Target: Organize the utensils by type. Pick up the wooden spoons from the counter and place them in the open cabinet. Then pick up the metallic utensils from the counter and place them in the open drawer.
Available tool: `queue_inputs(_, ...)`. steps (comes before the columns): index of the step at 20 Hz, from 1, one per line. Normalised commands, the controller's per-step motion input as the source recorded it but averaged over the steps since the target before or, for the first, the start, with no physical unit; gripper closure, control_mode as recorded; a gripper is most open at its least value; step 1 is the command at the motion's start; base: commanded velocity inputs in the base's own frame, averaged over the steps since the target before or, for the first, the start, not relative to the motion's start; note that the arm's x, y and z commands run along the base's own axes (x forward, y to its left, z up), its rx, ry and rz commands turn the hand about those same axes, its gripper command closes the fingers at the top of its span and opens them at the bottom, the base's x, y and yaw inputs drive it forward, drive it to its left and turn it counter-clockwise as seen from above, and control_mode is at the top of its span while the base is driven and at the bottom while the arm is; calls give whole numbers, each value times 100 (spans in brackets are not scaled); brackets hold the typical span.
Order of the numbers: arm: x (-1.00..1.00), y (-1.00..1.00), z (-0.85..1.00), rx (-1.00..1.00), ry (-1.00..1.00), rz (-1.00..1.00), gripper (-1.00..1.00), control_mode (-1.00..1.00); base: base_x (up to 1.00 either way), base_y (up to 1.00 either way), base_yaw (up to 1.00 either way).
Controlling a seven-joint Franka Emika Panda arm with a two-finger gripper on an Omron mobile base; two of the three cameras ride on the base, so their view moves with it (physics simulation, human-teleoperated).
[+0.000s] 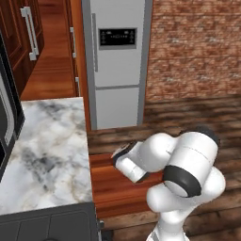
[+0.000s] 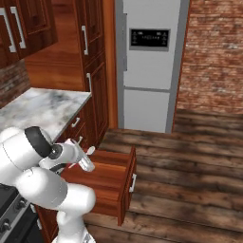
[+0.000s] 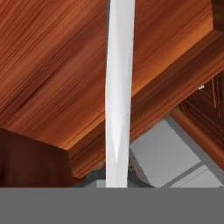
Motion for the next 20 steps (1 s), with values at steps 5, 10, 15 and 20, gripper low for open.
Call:
queue_inputs(5,14,0,81,-44,33,2,100,-100,0,0,0)
queue_inputs(10,10,-31,84,-8,20,1,100,-100,0,0,0)
queue_inputs(15,22,-15,88,0,10,0,100,-100,0,0,0)
queue_inputs(20,20,0,34,-3,9,1,100,-100,0,0,0)
